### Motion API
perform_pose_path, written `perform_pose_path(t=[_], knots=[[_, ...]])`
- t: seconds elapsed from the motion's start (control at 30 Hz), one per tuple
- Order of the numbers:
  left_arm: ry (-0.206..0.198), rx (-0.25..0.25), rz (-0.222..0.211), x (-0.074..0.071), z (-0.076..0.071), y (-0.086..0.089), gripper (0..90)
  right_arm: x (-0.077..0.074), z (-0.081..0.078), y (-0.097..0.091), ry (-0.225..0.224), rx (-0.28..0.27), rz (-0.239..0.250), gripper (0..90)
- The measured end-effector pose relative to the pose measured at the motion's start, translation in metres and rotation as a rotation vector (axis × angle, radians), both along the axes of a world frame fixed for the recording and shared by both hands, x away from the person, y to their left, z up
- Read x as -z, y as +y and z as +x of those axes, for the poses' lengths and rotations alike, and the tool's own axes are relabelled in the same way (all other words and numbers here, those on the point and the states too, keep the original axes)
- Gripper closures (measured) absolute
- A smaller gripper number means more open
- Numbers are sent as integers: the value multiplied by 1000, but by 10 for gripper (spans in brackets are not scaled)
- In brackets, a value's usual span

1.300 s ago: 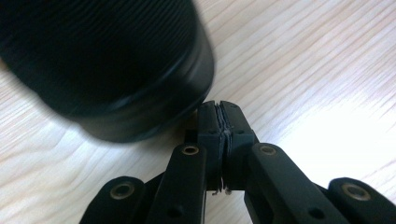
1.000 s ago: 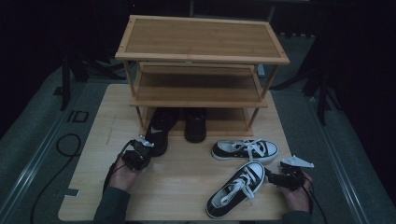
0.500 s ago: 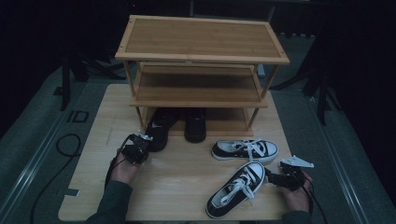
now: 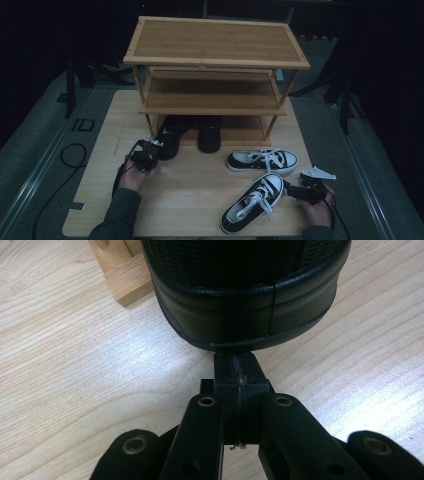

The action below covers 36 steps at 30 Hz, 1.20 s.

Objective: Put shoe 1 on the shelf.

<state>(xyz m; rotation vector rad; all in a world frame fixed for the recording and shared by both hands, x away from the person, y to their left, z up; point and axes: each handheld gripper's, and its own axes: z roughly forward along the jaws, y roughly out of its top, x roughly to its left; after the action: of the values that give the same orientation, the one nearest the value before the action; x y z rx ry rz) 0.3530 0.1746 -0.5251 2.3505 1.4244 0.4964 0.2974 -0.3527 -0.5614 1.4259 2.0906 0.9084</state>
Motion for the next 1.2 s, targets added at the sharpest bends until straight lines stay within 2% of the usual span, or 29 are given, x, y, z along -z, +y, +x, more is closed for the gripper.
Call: perform_pose_path(t=[0.23,0.53,0.63,0.8,0.97,1.2], knots=[[-9,30,-3,-3,7,-11,900,0,0,0,0,0,0,202],[-13,97,4,-4,13,-43,900,0,0,0,0,0,0,202],[-25,114,13,-8,15,-52,900,0,0,0,0,0,0,202],[-21,136,26,-9,21,-63,900,0,0,0,0,0,0,202],[-20,143,23,-10,21,-69,900,0,0,0,0,0,0,202],[-37,205,16,-19,19,-92,900,0,0,0,0,0,0,202]])
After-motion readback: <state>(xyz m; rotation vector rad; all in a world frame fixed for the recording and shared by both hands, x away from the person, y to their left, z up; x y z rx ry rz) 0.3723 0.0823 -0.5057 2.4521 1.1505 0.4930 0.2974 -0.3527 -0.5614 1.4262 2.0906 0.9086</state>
